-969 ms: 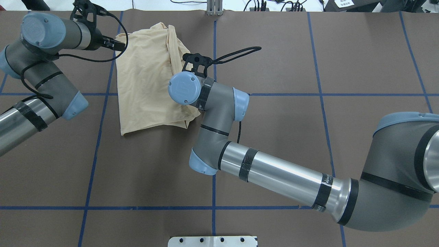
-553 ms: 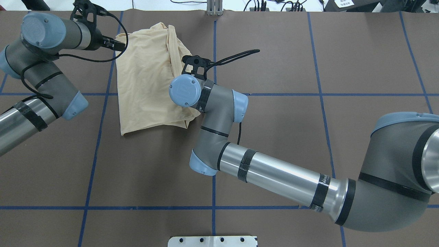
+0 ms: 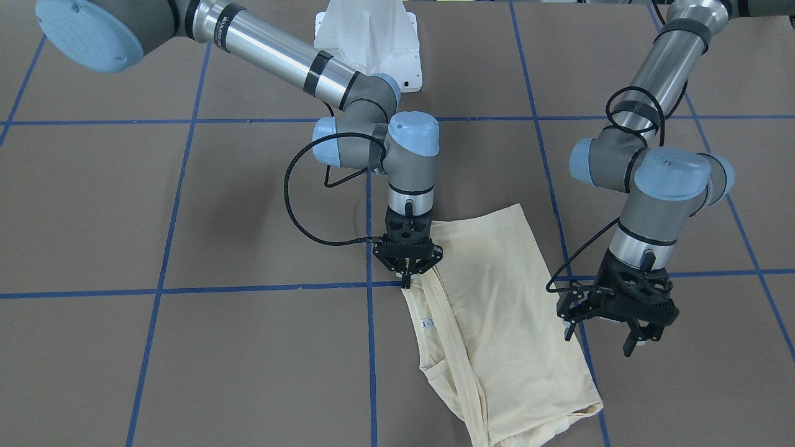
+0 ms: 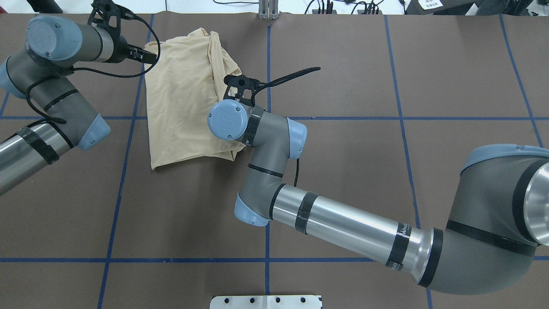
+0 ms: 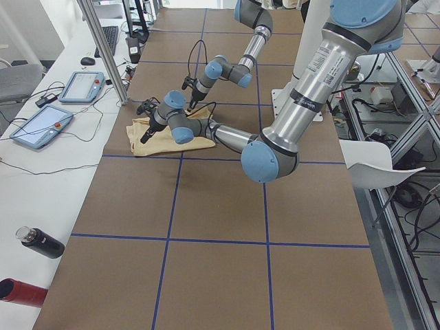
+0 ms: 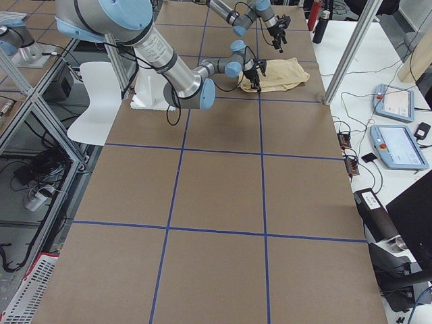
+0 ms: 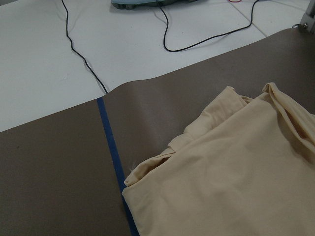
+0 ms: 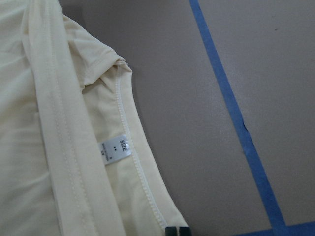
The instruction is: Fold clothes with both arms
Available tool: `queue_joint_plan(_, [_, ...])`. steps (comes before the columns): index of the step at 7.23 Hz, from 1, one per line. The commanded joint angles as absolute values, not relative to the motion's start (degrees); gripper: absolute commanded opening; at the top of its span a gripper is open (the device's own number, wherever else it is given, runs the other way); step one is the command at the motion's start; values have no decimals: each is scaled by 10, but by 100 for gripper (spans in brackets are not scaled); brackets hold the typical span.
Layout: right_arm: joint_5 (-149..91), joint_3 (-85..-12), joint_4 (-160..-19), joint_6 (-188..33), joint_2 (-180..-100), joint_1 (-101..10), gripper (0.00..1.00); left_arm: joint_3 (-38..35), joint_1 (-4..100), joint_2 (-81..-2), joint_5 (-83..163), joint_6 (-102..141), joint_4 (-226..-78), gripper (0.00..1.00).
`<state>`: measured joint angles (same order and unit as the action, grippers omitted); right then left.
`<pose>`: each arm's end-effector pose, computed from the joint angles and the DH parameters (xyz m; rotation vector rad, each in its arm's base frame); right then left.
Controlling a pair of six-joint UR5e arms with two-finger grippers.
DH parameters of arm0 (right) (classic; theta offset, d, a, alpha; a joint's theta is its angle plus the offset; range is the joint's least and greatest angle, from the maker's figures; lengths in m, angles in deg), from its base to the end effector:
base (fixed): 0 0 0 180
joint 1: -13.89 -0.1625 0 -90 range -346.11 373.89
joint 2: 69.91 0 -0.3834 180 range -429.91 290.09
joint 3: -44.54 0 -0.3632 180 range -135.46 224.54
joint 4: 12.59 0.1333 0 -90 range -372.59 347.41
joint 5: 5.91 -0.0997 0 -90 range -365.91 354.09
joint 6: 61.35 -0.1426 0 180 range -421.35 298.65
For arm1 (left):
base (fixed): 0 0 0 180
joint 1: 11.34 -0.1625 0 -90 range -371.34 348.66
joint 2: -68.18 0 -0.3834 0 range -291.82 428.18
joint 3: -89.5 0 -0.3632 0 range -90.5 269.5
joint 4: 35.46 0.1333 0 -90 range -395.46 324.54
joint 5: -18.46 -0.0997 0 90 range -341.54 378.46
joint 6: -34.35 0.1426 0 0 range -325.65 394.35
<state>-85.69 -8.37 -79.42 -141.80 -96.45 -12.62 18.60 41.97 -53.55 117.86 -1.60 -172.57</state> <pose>-0.6808 -0.5168 0.1877 0.4281 -0.7724 0.3537 0.3466 -0.6493 0.3940 0.7500 0.7362 0.0972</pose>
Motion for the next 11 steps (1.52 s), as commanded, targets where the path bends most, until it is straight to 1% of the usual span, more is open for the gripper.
queue_joint_plan(1, [-864, -219, -906, -1412, -1000, -124, 0, 185, 418, -536, 1179, -17, -1726, 100])
queue_joint_plan(2, [-864, -332, -918, -1414, -1086, -106, 0, 181, 418, -536, 1179, -17, -1726, 100])
queue_joint_plan(3, [-858, -428, -918, -1416, -1176, -84, 0, 181, 418, -533, 1179, -17, -1726, 100])
queue_joint_plan(4, [-835, -506, -918, -1416, -1245, -63, 0, 174, 417, -527, 1179, -17, -1726, 100])
queue_joint_plan(5, [-826, -558, -918, -1416, -1298, -50, 0, 166, 417, -520, 1180, -17, -1726, 100])
queue_joint_plan(6, [-809, -587, -918, -1419, -1330, -37, 0, 165, 417, -520, 1180, -17, -1726, 100])
queue_joint_plan(7, [-804, -590, -918, -1419, -1339, -30, 0, 165, 417, -520, 1180, -17, -1726, 100])
queue_joint_plan(8, [-803, -586, -917, -1415, -1340, -27, 96, 165, 417, -520, 1180, -17, -1726, 100])
queue_joint_plan(9, [-795, -590, -917, -1412, -1335, -29, 100, 165, 417, -519, 1180, -17, -1726, 100])
queue_joint_plan(10, [-819, -588, -920, -1398, -1320, -55, 100, 165, 417, -519, 1180, -17, -1726, 100])
queue_joint_plan(11, [-873, -586, -953, -1366, -1278, -92, 100, 165, 417, -520, 1180, -17, -1726, 100])
